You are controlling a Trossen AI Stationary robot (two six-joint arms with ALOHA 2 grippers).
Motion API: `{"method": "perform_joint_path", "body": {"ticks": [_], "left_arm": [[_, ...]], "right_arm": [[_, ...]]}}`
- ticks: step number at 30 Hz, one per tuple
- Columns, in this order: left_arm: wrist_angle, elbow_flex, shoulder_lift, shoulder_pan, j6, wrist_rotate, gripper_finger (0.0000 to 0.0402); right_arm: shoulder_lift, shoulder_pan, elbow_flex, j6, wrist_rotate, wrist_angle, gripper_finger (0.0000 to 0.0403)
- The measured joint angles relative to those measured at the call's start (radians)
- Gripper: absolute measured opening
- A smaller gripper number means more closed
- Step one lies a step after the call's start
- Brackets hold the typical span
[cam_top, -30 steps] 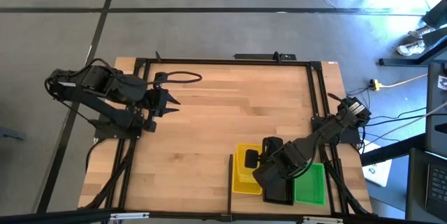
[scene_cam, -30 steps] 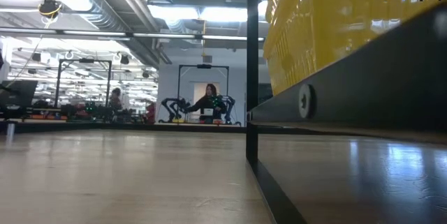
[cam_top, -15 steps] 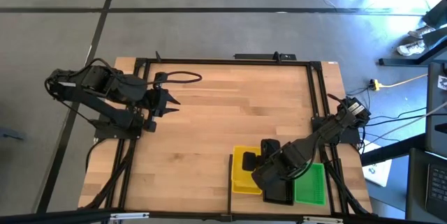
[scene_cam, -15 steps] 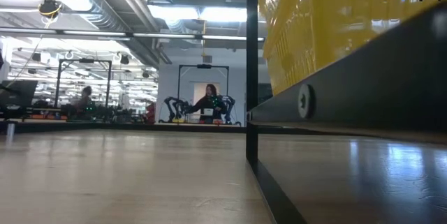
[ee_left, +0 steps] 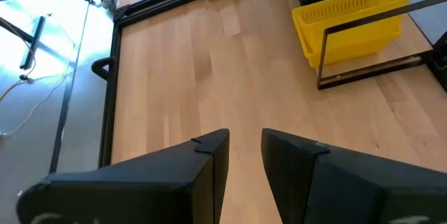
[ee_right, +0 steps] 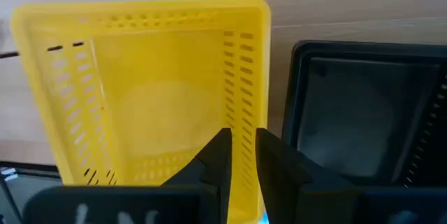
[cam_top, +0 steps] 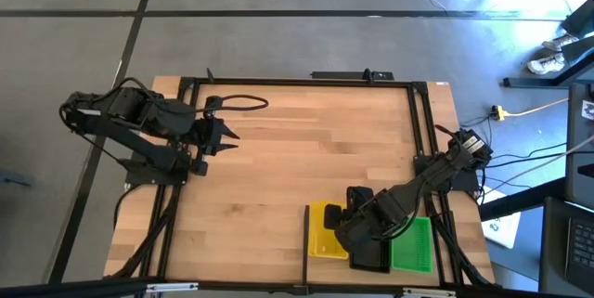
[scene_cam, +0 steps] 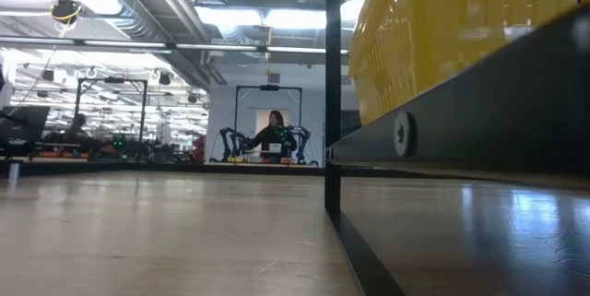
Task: Stack baskets on shelf by color
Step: Stack the yellow bin on top of the yellow bins on the shelf
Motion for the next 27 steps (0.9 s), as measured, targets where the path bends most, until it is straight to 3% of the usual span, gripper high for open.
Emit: {"method": "perform_joint_path", "body": {"ticks": [10, 18, 27], "left_arm": [[-0.001, 0.000, 0.000, 0.000, 0.001, 0.000, 0.0078], [-0.002, 0.000, 0.000, 0.000, 0.000, 0.000, 0.0078], [-0.002, 0.000, 0.000, 0.000, 0.000, 0.000, 0.0078]], "right_arm": [[0.000, 0.000, 0.000, -0.005, 0.006, -0.003, 0.0062], [-0.002, -0.009, 0.011, -0.174, 0.338, 0.072, 0.0062], [-0.002, -0.055, 0.011, -0.428, 0.391, 0.173, 0.0062]]}}
